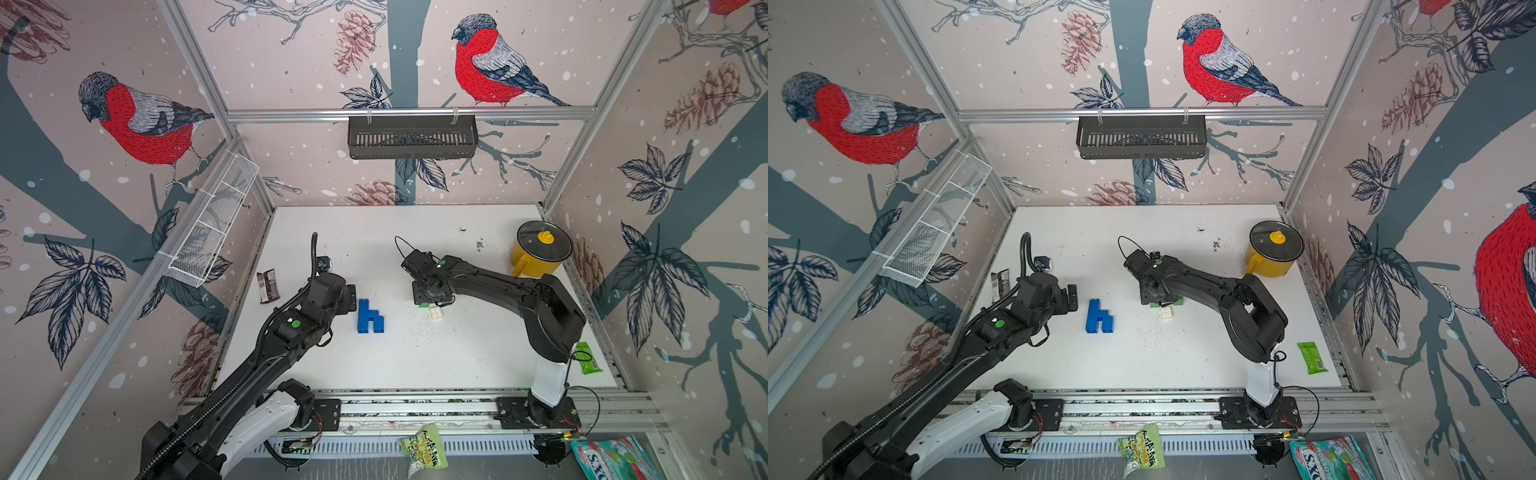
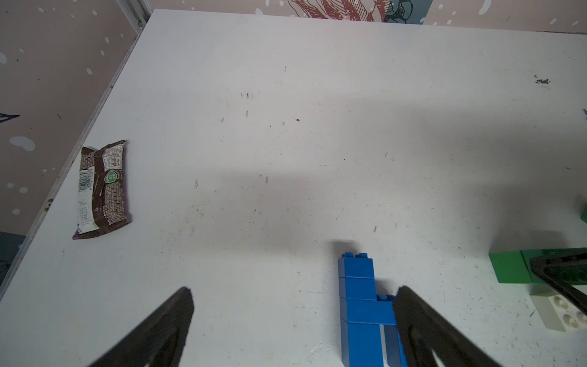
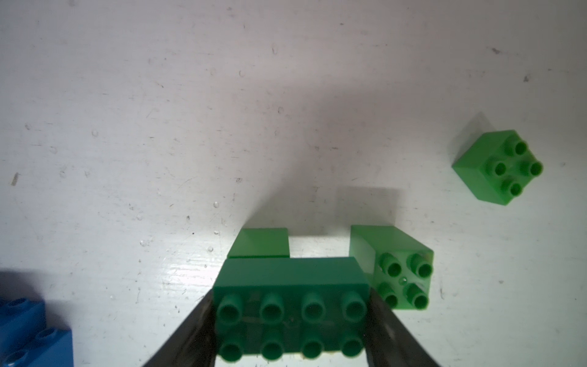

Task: Assemble the letter h with lego
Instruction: Assemble the lego brick with the lego brick.

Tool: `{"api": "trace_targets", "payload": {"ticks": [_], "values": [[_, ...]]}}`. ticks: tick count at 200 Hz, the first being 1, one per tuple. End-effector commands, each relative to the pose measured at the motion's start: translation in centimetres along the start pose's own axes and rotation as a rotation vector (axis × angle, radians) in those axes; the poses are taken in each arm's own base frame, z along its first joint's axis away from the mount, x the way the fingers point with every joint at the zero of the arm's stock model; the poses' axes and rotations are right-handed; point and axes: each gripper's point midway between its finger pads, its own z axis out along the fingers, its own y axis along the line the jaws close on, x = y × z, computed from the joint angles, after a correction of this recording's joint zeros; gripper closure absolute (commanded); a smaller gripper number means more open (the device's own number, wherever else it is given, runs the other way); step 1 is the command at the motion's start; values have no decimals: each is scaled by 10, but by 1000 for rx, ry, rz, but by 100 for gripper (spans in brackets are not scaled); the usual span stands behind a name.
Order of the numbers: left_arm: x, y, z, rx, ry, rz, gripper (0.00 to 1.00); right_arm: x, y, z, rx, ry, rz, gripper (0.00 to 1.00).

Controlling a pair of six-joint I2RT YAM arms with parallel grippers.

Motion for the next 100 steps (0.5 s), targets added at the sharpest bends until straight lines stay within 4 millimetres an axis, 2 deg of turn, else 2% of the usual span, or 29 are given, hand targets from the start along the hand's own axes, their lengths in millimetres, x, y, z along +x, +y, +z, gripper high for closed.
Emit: {"api": "trace_targets", "payload": {"ticks": [1,100], "values": [[-2,-2,0,11,-9,-3,2,7,-4,4,24,31,-32,49],[-1,-3,0,16,-5,-2,2,11,-3,7,37,57,-61,49]]}}
